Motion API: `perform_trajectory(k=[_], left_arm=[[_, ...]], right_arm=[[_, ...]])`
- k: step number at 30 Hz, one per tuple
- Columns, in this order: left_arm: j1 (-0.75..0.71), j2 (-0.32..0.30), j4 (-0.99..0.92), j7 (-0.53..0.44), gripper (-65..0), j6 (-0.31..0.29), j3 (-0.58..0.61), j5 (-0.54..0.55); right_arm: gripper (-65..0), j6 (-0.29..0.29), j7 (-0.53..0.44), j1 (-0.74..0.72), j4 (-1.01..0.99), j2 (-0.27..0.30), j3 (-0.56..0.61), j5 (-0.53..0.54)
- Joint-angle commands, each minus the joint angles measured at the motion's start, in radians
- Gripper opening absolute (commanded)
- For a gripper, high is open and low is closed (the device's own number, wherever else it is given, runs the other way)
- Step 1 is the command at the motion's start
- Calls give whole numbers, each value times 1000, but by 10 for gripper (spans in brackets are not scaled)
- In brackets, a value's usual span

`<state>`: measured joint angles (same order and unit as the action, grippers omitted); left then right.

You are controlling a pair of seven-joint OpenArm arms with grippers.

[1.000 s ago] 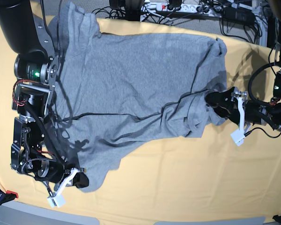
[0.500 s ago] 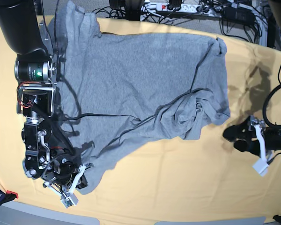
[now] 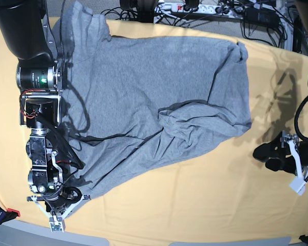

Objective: Layout the t-shirt on the table in an organized manner, then fold the t-shirt properly
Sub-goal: 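Pull the folded edge toward the robot with both grippers, smoothing it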

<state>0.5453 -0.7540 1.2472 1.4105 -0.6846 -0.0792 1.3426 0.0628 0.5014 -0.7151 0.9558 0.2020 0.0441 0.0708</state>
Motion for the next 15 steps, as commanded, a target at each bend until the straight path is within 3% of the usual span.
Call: perform_trajectory(k=[1, 5, 7, 15], left_arm=[[15, -7, 12, -14, -180, 5, -9, 31], [-18, 55, 12, -14, -180, 2, -8, 141], [-18, 108, 14, -14, -180, -14, -8, 141], [-16, 306, 15, -14, -180, -14, 62, 141]], right_arm=[[-650, -4, -27, -47, 18, 8, -3, -1], [-650, 68, -27, -47, 18, 8, -3, -1], [-650, 92, -26, -47, 18, 8, -3, 0], [-650, 113, 42, -43, 18, 9, -3, -1]])
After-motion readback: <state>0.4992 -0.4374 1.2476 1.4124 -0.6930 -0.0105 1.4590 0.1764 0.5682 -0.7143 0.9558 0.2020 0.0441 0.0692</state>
